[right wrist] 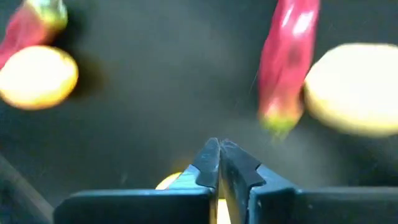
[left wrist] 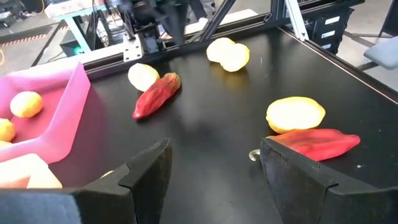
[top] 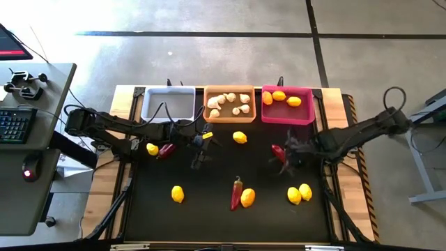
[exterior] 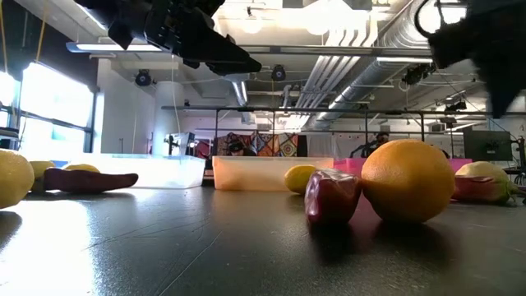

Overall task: Sort produce into baskets
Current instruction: Put the yellow lemon into the pink bin

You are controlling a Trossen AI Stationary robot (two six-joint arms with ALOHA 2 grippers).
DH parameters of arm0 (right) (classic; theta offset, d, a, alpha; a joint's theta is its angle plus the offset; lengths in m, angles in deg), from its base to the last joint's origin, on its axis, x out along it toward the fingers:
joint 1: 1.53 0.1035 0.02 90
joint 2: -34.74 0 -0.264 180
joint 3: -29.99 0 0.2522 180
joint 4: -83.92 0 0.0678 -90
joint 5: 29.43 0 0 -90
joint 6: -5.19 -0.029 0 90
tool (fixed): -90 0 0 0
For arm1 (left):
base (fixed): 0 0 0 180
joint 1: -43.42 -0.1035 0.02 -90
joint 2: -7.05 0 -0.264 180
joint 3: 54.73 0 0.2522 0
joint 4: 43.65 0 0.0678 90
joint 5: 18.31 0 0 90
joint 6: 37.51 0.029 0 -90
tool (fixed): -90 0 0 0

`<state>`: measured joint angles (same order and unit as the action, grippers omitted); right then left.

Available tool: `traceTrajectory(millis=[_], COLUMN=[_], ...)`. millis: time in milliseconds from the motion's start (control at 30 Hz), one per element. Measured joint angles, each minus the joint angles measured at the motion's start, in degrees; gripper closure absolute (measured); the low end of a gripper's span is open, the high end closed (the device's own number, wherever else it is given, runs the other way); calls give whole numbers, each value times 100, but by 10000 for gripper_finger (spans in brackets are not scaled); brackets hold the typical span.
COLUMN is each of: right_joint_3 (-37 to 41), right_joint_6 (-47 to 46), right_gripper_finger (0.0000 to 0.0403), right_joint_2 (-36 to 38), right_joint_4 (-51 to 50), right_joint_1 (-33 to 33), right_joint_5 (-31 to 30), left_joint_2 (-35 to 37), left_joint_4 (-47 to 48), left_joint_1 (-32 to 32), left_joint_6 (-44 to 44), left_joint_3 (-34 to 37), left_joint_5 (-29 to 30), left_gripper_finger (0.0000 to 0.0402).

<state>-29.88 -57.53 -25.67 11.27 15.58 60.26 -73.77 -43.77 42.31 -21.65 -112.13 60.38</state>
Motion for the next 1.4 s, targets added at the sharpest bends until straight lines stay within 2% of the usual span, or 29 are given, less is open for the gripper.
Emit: traceTrajectory(millis=[133,267,500,633,767,1067,1267,1400], right_joint_3=[2,4,11,11,11,11,11,11], right_joint_6=[-910,-1512,-1834,-1832,-1832,-1575,-1417,-1200], right_gripper_finger=[364,304,187,151,139,139,139,158], right_joint_2=[-247,-608,-1241,-1456,-1614,-2200,-2417,-2440], right_joint_4=[-5,-4,39,457,874,901,1026,1056], right_joint_1=[659,1080,1179,1177,1177,1181,1181,1181], right_joint_5=[484,931,1237,1561,1585,2044,2088,2090], left_joint_2=[0,0,0,0,0,0,0,0], left_joint_4=[31,32,31,32,32,34,31,34], left_joint_1=[0,0,0,0,0,0,0,0], left_joint_6=[-27,-35,-40,-55,-53,-51,-49,-49], left_joint_3=[0,1,0,0,0,0,1,0], left_joint_5=[1,2,5,7,7,9,9,9], left_gripper_finger=[170,170,170,170,170,170,170,170])
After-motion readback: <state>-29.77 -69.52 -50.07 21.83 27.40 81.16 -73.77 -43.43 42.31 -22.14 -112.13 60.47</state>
